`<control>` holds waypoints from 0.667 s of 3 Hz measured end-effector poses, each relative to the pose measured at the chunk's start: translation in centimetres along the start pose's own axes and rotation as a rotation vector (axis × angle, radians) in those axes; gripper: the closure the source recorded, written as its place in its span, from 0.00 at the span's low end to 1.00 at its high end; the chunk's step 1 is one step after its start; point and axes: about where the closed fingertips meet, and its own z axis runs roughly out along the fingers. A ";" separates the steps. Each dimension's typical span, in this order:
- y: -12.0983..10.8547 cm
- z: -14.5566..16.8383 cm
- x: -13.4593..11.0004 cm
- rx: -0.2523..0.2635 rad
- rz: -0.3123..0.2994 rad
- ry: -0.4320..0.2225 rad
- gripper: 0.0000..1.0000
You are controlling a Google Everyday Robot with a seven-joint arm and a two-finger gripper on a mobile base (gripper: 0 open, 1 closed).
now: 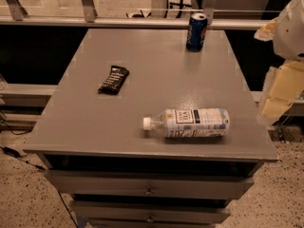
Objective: Move pepsi can near rxbar chocolate
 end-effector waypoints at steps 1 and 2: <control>0.0 0.0 0.0 0.000 0.000 0.000 0.00; -1.6 0.7 -0.1 0.044 -0.010 -0.037 0.00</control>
Offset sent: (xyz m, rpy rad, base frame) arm 0.0516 -0.0088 -0.0092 0.0655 -0.1416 0.0297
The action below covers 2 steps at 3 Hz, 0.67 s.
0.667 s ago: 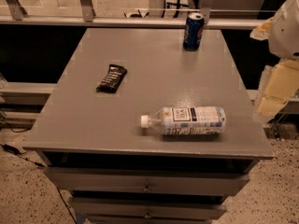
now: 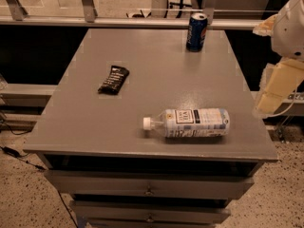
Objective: Move pepsi can near rxbar chocolate
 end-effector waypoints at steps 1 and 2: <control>-5.6 3.1 0.3 0.097 -0.004 -0.067 0.00; -11.2 5.7 1.6 0.155 0.058 -0.132 0.00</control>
Offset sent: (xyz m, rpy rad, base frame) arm 0.1668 -0.0568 -0.0256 0.1602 -0.2254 -0.0869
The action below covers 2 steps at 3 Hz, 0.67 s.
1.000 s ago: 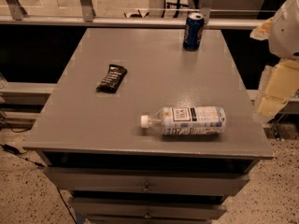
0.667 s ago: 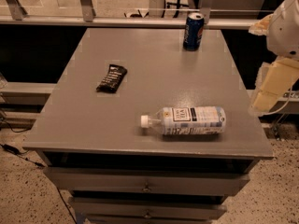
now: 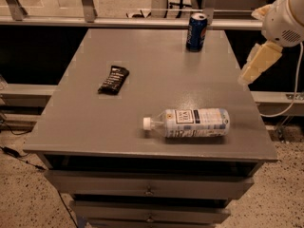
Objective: Move pepsi can near rxbar chocolate
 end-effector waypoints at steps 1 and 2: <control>-4.7 3.4 0.8 0.021 0.078 -0.086 0.00; -4.5 3.3 0.8 0.019 0.076 -0.084 0.00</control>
Offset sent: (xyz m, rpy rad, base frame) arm 0.0434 -0.0133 -0.0083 0.0896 -0.0241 -0.0302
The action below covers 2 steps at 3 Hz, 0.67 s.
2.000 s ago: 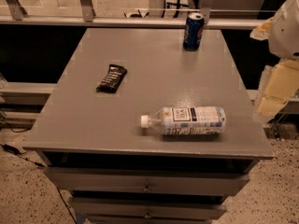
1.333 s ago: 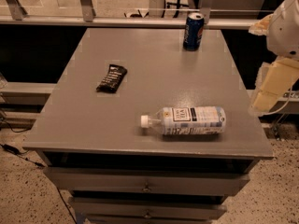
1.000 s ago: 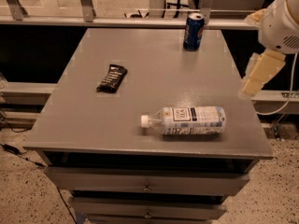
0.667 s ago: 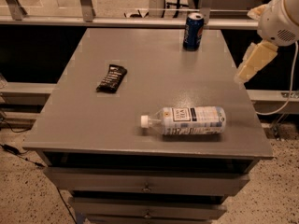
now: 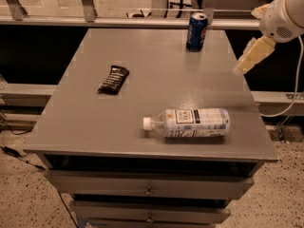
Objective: Move pepsi can near rxbar chocolate
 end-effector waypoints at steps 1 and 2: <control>-0.3 0.5 0.0 -0.017 0.043 -0.061 0.00; -1.3 2.8 0.1 -0.033 0.177 -0.166 0.00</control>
Offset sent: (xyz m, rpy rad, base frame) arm 0.0532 -0.0036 -0.0279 0.4543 0.0169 -0.1253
